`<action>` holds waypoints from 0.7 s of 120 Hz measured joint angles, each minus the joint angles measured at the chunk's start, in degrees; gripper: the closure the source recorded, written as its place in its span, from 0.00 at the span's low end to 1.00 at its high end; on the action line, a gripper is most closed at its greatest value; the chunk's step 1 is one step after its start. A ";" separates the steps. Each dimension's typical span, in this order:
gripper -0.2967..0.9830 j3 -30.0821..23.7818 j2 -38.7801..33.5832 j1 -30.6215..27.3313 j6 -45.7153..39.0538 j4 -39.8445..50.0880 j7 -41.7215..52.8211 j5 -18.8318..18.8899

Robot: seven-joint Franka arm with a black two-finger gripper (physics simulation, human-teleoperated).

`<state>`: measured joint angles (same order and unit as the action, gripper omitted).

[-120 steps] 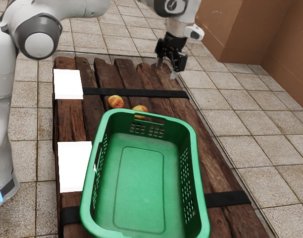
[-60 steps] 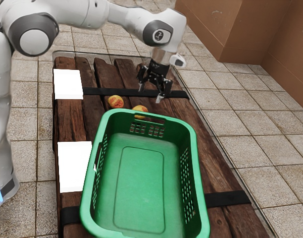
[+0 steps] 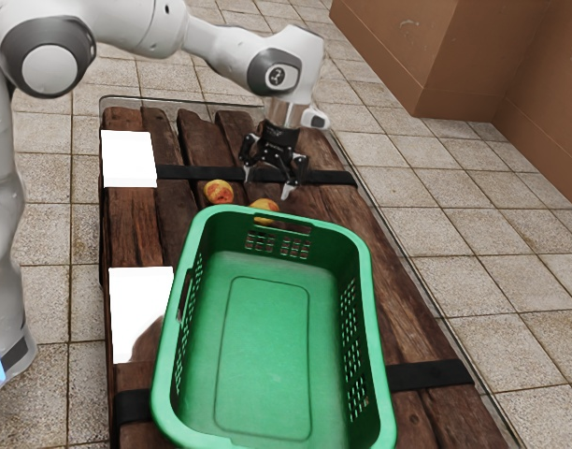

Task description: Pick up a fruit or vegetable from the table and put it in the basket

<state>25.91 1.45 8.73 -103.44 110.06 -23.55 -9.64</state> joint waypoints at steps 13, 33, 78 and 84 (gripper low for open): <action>0.23 0.05 0.57 -1.86 -0.32 0.40 -0.96 -0.04; 0.23 0.05 1.72 1.04 -1.06 0.18 -2.19 -0.28; 0.23 1.08 2.84 3.25 -2.11 0.66 -3.94 -0.41; 0.23 1.08 3.49 3.38 -2.18 0.59 -4.10 -0.54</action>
<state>26.99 4.94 12.11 -105.62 110.65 -27.65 -10.18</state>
